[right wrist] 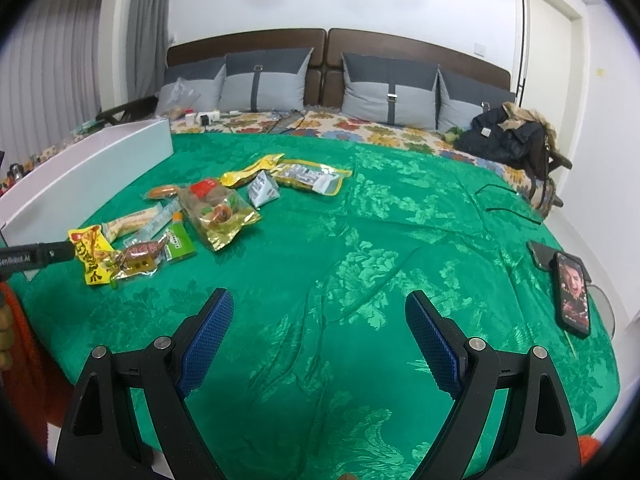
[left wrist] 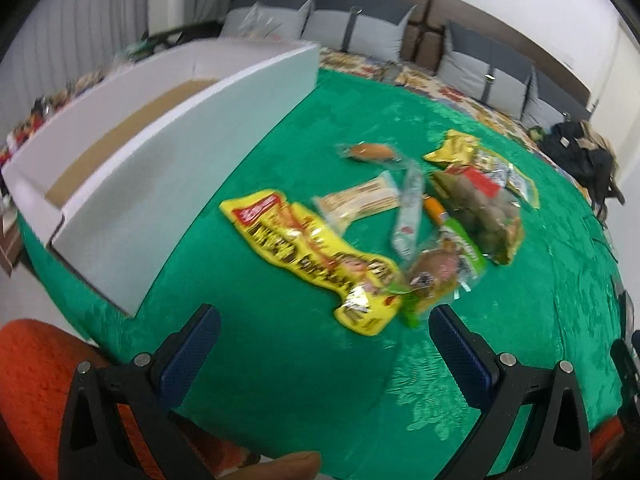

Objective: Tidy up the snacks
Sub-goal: 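Grasp the yellow spicy strip pack with the left gripper, then grasp the brown braised egg pack with the right gripper while left holds yellow pack, then carry both packs over the white box and open both grippers to drop them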

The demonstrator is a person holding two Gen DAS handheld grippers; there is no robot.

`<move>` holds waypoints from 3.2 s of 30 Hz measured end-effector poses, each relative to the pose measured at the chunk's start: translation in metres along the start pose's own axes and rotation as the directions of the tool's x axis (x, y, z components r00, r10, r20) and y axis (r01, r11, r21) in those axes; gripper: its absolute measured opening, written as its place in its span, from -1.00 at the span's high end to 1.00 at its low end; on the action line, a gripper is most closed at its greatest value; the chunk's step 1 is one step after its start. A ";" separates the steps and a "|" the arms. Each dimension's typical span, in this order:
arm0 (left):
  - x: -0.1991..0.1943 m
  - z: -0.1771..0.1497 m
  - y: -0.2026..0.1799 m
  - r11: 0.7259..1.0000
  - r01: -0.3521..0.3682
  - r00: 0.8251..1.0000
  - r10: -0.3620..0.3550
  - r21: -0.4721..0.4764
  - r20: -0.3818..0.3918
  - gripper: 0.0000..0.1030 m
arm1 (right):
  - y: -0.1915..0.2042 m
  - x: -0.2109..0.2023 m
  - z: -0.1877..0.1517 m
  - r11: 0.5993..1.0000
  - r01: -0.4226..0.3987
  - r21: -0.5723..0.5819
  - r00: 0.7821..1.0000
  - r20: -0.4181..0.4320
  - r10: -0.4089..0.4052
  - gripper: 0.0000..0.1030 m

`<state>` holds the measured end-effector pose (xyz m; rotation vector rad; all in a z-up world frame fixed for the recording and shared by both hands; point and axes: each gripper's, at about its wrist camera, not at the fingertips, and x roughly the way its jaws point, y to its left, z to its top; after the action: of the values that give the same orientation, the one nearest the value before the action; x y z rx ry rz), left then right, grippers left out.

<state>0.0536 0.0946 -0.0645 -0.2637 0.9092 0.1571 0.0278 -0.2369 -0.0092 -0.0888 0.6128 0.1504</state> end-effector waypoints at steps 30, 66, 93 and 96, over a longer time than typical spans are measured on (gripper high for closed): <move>0.079 0.020 0.031 0.984 -0.180 0.966 0.179 0.013 -0.188 -1.00 | 0.008 0.012 -0.003 0.998 -0.060 -0.006 0.997 -0.054 0.060 -0.75; 0.050 0.012 0.030 0.975 0.187 0.971 -0.165 0.121 -0.176 0.64 | 0.156 0.169 0.062 0.905 -0.138 0.402 0.716 -0.591 0.372 0.06; -0.005 0.033 0.073 0.855 0.490 0.861 -0.505 -0.167 -0.058 0.74 | 0.100 0.103 0.068 0.942 -0.269 0.198 0.768 -0.547 0.334 0.41; -0.041 0.056 0.081 0.835 0.527 0.848 -0.529 -0.157 0.030 0.74 | 0.112 0.100 0.080 0.932 -0.293 0.211 0.778 -0.514 0.361 0.40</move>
<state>0.0511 0.1875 -0.0124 -0.6588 0.8074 -0.2900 0.1345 -0.1052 -0.0063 0.1008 1.2140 0.4385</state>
